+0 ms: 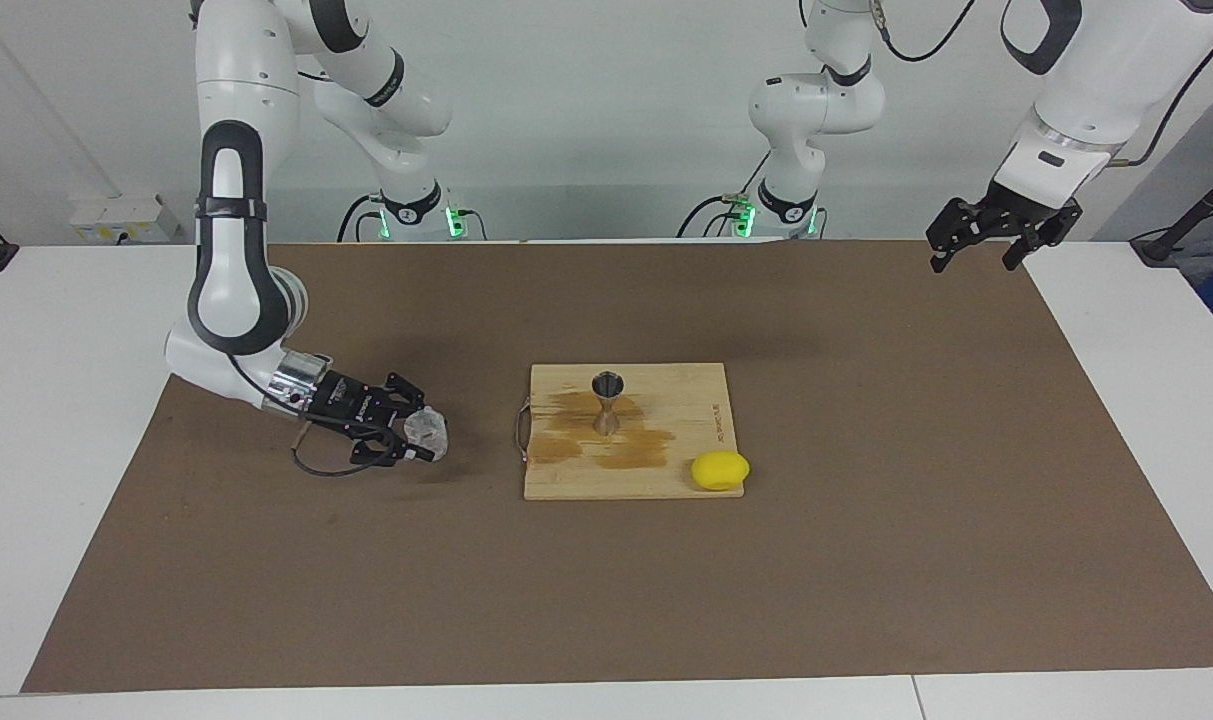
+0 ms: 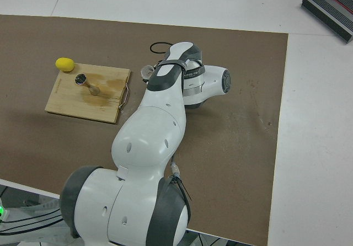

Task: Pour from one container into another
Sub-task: 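Raise the glass upright and carry it away from the board, then lower the glass onto the mat beside the board with the right gripper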

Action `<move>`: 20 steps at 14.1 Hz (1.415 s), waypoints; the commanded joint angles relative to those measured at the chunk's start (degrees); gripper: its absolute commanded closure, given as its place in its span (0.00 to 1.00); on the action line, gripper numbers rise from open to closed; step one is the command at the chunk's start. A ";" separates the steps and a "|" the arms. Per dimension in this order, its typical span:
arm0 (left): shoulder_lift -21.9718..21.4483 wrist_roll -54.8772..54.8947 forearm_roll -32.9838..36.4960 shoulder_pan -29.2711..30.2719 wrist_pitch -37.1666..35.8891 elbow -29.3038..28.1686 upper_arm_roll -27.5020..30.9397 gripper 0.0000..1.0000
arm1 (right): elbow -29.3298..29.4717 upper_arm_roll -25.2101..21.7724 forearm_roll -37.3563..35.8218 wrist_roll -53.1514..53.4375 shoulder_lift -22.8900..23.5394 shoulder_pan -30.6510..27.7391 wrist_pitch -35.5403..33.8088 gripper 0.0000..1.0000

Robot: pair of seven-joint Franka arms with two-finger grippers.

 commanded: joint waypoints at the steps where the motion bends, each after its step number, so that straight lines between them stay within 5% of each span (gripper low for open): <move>1: -0.89 -0.50 0.69 -0.71 -0.69 -0.63 0.49 0.00 | -2.03 0.74 2.25 -5.11 0.76 -1.30 -0.82 1.00; 20: -0.98 -0.50 0.69 -0.71 -0.69 -0.63 0.49 0.00 | -5.37 0.65 -0.12 -9.79 1.47 -6.22 -3.19 1.00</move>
